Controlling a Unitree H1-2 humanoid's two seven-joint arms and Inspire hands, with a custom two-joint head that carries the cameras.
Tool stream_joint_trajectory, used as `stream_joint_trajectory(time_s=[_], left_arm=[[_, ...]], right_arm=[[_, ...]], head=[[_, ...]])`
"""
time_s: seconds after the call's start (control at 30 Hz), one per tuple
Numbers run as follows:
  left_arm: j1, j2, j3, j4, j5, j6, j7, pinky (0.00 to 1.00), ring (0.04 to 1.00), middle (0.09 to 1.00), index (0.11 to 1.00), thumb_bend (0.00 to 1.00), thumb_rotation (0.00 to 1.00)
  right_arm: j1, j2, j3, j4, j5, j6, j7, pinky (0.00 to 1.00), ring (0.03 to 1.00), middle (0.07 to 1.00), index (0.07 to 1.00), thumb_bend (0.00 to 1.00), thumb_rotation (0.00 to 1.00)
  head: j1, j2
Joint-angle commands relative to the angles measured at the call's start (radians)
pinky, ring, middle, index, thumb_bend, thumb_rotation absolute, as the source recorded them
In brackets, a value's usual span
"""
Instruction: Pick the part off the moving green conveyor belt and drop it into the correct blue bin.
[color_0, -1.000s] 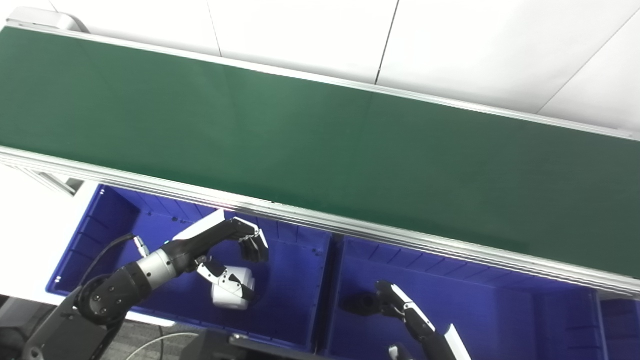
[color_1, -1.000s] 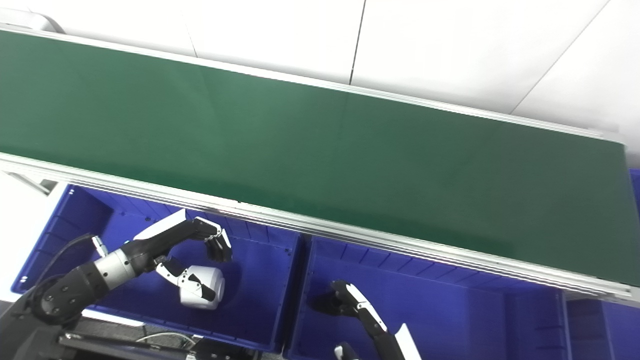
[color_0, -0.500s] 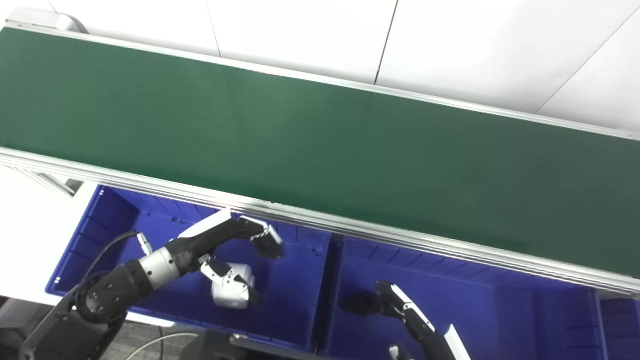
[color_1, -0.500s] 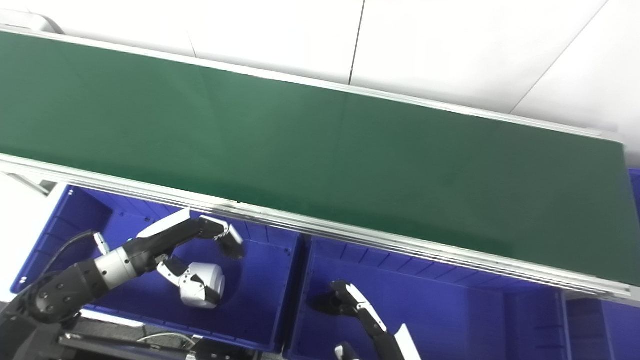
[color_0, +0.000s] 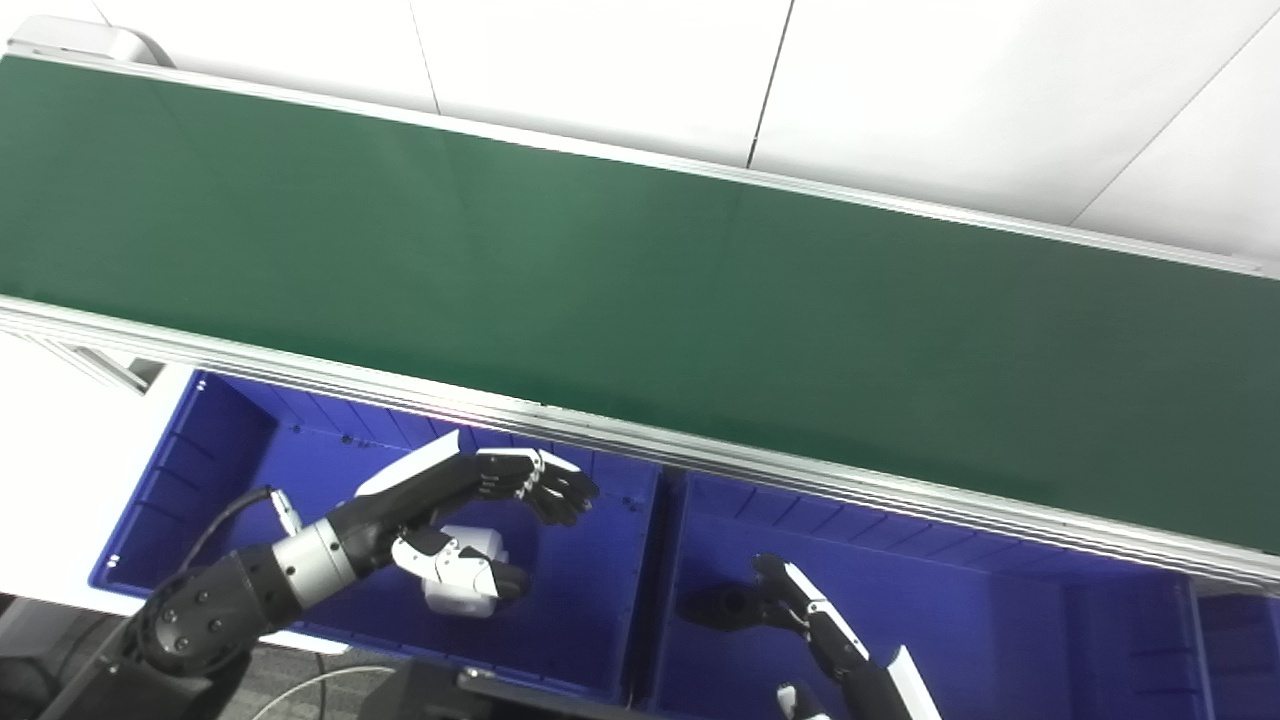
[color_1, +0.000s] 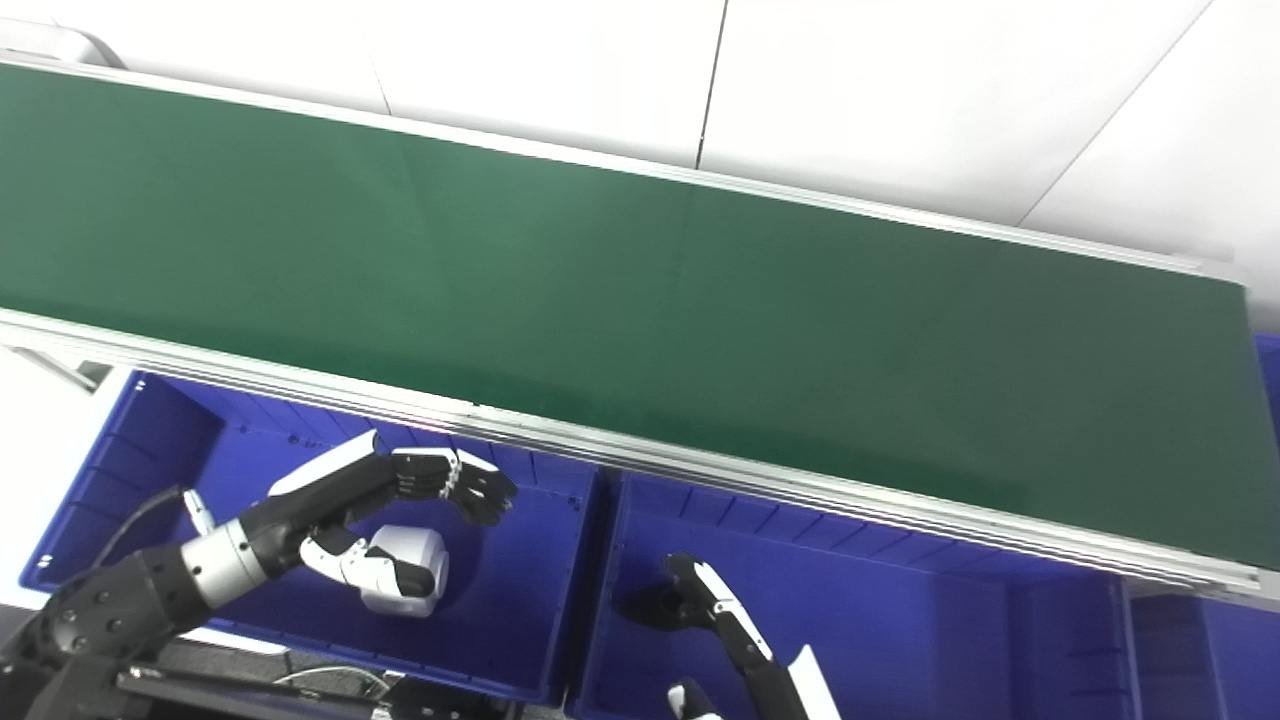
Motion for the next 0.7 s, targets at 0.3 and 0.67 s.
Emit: stream_joint_trajectory(time_s=[0.3,0.67], left_arm=[[0.058,-0.013,-0.014,-0.080,-0.112,-0.037,-0.012,0.86,0.879,0.894,0.885,0.49,0.72],[0.059,-0.006,-0.030,-0.095,-0.190,0.063,-0.048,0.94,0.971,0.981,0.955,0.45,0.79]], right_arm=[[-0.013,0.062,0.014,-0.092,-0.040,0.074,0.001,0.90,0.943,0.972,0.953,0.51,1.00],[-0.025,0.070,-0.001,-0.099,-0.015,0.091,-0.005,0.89,0.934,0.963,0.940,0.54,1.00]], head=[[-0.141,0.129],[-0.184,0.139]])
